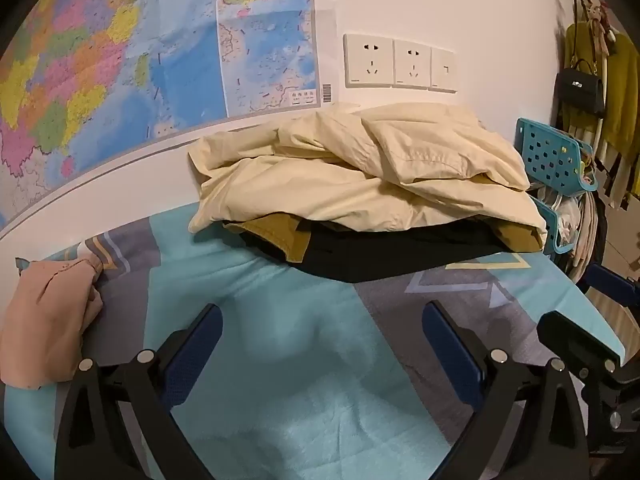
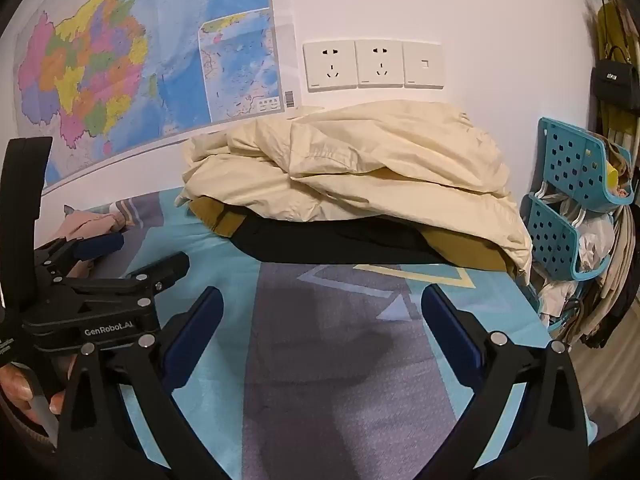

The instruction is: Fold large clothes

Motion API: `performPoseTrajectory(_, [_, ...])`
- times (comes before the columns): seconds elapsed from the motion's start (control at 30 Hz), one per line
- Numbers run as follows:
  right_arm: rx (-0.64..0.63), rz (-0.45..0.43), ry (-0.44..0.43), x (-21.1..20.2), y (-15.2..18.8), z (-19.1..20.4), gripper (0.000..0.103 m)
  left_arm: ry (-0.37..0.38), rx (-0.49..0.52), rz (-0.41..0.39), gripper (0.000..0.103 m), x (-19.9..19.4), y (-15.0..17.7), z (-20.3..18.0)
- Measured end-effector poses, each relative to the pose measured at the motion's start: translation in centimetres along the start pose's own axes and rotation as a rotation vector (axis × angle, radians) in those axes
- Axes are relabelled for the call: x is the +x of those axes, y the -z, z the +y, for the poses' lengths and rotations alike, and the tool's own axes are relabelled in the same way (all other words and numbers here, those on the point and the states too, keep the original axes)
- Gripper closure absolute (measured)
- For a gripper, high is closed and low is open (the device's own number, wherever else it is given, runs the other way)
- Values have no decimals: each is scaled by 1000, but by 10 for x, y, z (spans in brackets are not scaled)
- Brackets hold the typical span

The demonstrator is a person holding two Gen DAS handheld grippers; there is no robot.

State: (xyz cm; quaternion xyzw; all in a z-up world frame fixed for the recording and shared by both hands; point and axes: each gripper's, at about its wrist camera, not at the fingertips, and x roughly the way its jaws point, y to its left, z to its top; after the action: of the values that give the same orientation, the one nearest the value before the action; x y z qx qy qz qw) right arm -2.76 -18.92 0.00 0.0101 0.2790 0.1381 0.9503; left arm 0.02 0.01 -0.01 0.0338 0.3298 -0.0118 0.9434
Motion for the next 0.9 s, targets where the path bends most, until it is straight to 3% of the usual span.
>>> performPoseTrajectory(0.13, [-7, 29, -8, 7, 0, -3, 5, -12, 8, 9, 7, 2, -1, -1])
performPoseTrajectory(0.43, [-33, -14, 20, -1, -2, 2, 5, 3, -26, -21, 7, -2, -5, 1])
performPoseTrajectory(0.9, [-28, -12, 11, 2, -5, 2, 5, 4, -30, -15, 7, 0, -5, 3])
